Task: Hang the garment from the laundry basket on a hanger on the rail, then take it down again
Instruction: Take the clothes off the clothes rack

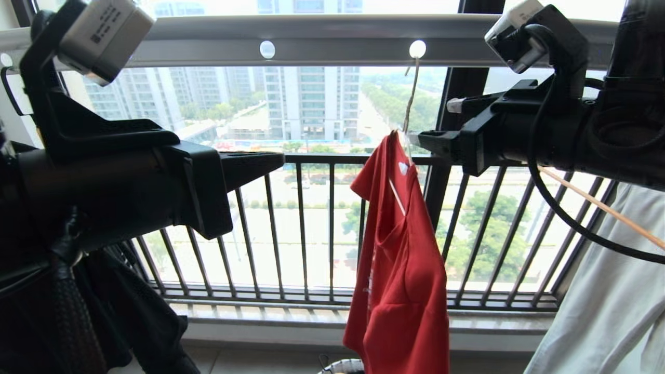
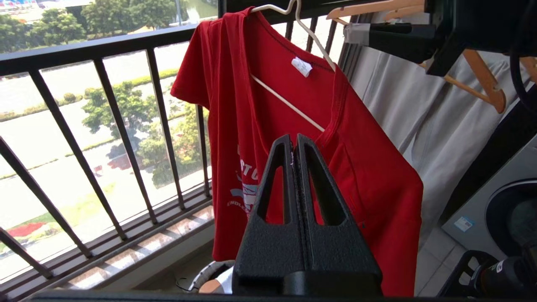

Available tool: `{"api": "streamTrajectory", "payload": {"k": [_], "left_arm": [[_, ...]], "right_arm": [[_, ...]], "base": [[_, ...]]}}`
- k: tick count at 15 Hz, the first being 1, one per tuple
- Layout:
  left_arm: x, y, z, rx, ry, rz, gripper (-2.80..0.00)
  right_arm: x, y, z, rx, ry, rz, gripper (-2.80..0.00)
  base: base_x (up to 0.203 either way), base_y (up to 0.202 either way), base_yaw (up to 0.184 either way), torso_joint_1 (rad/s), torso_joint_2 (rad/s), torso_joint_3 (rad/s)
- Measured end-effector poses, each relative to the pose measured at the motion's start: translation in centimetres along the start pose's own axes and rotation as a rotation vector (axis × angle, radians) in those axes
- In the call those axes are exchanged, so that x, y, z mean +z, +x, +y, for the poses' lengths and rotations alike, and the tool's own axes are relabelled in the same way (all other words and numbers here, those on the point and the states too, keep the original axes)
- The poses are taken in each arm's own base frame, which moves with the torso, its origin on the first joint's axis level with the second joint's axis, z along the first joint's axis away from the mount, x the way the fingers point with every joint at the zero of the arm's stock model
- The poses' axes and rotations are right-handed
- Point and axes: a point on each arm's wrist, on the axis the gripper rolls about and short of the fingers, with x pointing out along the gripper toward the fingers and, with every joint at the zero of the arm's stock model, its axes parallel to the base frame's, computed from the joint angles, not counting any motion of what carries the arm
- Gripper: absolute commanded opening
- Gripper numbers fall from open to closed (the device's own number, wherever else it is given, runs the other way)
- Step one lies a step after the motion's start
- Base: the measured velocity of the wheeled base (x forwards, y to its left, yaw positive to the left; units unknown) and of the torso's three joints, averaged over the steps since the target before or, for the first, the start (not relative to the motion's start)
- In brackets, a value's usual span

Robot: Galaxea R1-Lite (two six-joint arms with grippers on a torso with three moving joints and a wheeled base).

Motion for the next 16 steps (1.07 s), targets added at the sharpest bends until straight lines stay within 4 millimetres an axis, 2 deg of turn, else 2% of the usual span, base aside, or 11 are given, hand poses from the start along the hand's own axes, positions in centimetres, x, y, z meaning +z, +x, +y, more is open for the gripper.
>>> {"api": "streamTrajectory", "payload": {"k": [1, 5, 8, 12, 16], "left_arm": [[-0.3, 0.0, 0.0, 0.001, -0.002, 0.007, -2.8], [-1.4, -1.4, 0.4, 0.089, -0.015, 0.017, -2.8], [-3.4, -4.2, 1.6, 0.174, -0.025, 0.031, -2.8], [-5.6, -10.6, 2.8, 0.317, -0.03, -0.058, -2.8], [-7.9, -17.0, 2.3, 0.567, -0.011, -0.243, -2.8]], "right_arm": [[0.2, -1.8, 0.2, 0.003, -0.002, 0.004, -2.8], [-0.5, -8.7, 0.4, -0.037, -0.005, 0.037, -2.8], [-2.0, -13.6, 0.5, -0.08, -0.004, 0.047, -2.8], [-5.0, -20.5, 0.7, -0.224, 0.007, 0.043, -2.8], [-7.4, -27.0, 2.2, -0.385, 0.04, 0.04, -2.8]], "base": [[0.0, 0.0, 0.0, 0.0, 0.0, 0.0], [0.0, 0.0, 0.0, 0.0, 0.0, 0.0], [0.0, 0.0, 0.0, 0.0, 0.0, 0.0], [0.0, 0.0, 0.0, 0.0, 0.0, 0.0], [0.0, 0.0, 0.0, 0.0, 0.0, 0.0]]}}
